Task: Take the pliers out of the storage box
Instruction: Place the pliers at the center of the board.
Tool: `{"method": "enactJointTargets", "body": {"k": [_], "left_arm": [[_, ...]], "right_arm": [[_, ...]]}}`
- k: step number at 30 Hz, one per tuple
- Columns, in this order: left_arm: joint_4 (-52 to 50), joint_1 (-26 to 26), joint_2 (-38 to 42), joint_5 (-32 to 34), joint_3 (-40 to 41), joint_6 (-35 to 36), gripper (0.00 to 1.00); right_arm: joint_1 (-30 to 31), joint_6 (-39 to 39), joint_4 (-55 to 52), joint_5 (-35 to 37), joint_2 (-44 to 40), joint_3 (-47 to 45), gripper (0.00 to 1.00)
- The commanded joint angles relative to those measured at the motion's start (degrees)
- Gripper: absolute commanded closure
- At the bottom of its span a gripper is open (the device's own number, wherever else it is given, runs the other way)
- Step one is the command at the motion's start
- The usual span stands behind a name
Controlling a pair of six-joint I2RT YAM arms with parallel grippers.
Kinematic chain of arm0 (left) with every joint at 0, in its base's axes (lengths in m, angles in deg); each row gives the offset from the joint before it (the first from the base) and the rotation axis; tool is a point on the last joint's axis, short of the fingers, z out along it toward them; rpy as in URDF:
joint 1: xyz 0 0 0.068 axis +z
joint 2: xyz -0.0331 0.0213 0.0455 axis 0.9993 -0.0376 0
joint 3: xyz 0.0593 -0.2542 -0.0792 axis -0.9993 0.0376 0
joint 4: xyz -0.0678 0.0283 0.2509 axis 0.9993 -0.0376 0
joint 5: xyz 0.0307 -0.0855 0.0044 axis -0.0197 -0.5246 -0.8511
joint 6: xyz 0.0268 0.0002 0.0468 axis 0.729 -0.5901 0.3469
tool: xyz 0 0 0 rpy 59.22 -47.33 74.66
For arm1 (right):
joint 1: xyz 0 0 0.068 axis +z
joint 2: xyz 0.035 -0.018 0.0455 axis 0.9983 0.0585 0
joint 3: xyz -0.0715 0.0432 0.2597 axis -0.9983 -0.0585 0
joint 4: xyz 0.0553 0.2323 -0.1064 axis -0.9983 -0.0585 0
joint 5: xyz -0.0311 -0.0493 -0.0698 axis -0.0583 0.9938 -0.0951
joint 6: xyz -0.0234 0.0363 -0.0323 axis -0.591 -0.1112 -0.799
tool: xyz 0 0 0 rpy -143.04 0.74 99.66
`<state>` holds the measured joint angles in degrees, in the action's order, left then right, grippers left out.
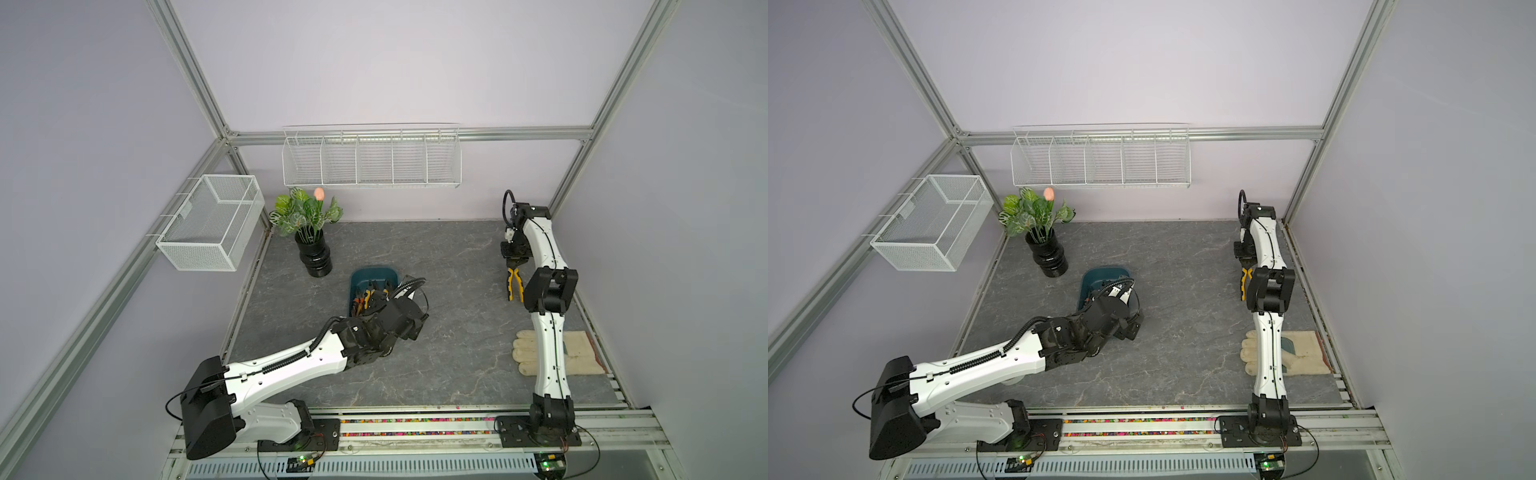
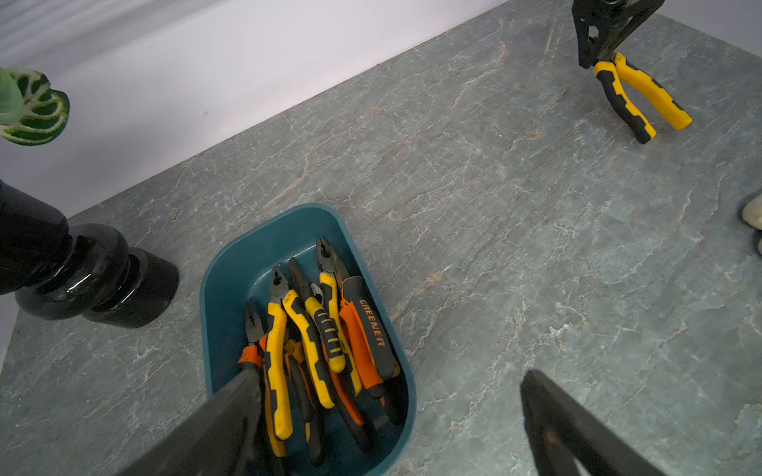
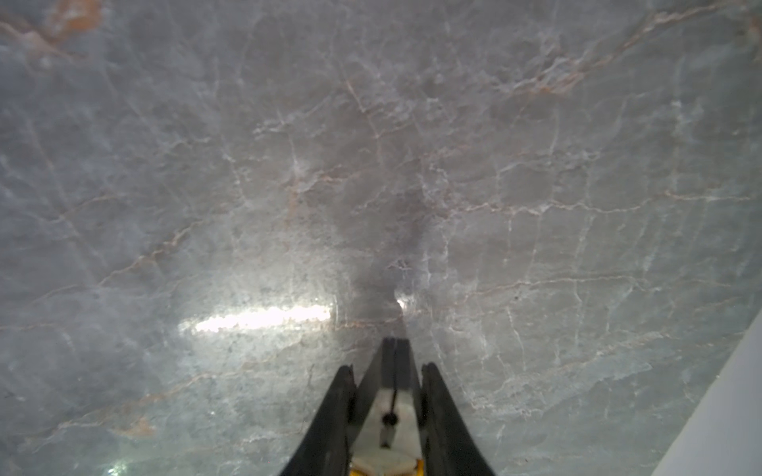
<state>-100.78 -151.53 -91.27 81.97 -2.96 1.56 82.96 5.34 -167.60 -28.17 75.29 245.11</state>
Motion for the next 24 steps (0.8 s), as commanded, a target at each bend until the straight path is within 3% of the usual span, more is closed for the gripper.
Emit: {"method": "enactJointTargets", "body": {"k": [1, 14, 24], "left_arm": [[-0.92, 0.22, -1.24, -0.10, -1.47, -1.17, 0.00], [-1.63, 0.25, -0.95, 0.18, -1.69, -0.80, 0.00], [-1.83, 0.30, -1.09, 0.08, -2.13, -0.68, 0.00]], "right_arm": [[-0.39, -1.07, 1.37, -2.11, 0.30, 1.36, 0.92], [-0.37, -1.26, 1.78, -4.25, 2.65, 1.45, 0.81], [-0.39, -0.92, 1.49, -4.80, 3.30, 1.45, 0.63]]}}
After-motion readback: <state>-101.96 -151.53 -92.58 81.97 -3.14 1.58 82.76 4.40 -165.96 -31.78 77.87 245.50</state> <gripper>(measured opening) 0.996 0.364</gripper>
